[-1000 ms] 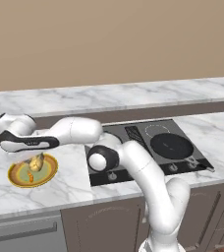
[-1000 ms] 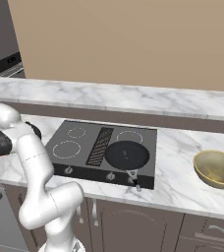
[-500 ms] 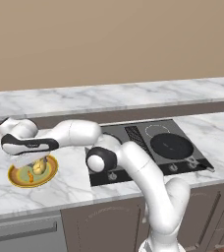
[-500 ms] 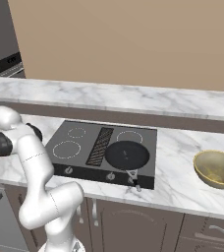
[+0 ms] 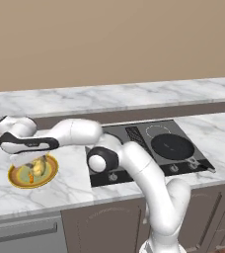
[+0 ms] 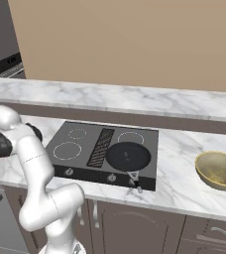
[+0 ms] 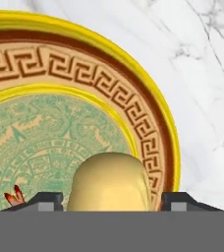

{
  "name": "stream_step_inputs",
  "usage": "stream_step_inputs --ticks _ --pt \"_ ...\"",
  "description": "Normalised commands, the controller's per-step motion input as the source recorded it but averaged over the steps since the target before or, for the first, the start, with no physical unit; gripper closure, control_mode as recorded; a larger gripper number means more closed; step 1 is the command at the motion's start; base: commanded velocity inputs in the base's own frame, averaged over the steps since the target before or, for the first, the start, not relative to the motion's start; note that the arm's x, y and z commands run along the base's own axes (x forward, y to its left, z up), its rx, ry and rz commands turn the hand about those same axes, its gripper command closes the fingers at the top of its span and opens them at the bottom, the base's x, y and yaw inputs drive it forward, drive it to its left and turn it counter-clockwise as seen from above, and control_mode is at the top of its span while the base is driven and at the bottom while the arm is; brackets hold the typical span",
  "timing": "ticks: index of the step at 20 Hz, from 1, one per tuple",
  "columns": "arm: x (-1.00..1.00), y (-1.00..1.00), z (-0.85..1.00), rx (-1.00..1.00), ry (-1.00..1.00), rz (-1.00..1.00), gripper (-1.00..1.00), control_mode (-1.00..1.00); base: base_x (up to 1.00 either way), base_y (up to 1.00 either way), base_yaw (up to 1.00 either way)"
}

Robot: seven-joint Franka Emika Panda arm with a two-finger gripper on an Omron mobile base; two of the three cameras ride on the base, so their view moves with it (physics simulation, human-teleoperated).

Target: Place the shrimp on the plate and place the potato on the same plate.

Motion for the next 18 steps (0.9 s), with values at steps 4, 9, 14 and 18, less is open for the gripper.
stream_step_inputs --ticks 4,9,14,18 --pt "-0.06 -0.35 0.54 0.21 0.00 0.00 -1.00 -1.00 0.00 0.00 0.00" --pt "-0.30 -0.56 0.53 0.26 -0.01 0.00 -1.00 -1.00 0.00 0.00 0.00" --pt "-0.90 -0.98 0.15 0.23 -0.18 0.00 -1.00 -1.00 0.00 0.00 0.00" --pt "-0.96 -1.00 0.01 0.41 -0.29 0.02 -1.00 -1.00 0.00 0.00 0.00"
